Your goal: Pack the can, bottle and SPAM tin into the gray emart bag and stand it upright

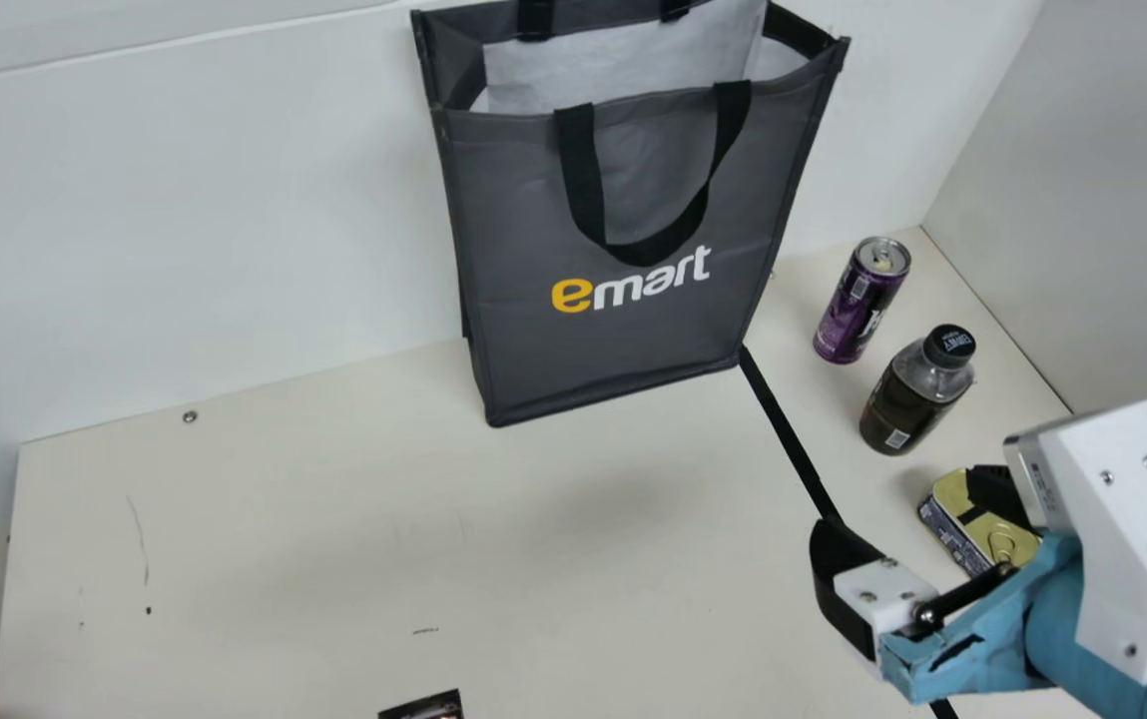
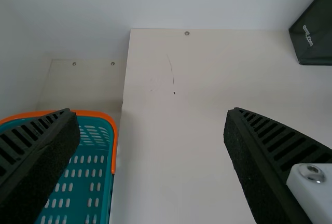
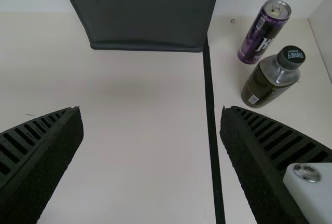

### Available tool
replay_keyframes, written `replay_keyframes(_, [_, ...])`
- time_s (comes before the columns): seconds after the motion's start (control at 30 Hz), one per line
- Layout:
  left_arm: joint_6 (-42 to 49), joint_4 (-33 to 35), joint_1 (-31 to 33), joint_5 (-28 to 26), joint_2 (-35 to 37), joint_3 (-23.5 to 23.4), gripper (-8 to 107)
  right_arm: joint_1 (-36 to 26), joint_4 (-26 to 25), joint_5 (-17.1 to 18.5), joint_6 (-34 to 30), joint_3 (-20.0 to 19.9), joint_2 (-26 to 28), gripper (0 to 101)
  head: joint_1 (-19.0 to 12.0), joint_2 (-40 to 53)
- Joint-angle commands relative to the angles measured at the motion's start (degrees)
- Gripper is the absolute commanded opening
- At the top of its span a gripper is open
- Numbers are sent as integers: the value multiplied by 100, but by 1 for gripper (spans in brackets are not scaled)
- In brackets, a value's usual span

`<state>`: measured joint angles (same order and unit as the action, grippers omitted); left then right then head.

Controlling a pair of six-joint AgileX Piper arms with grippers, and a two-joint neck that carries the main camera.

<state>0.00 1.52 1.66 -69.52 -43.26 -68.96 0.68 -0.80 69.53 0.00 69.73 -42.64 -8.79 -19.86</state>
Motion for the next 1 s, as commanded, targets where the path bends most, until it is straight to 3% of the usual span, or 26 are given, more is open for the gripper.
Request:
replay_keyframes(0.0, [0, 0, 0, 0, 0, 0, 90, 0, 0, 0, 0, 0, 0, 95, -121, -14])
replay_keyframes(0.97, [0, 0, 0, 0, 0, 0, 90, 0, 0, 0, 0, 0, 0, 95, -121, -14])
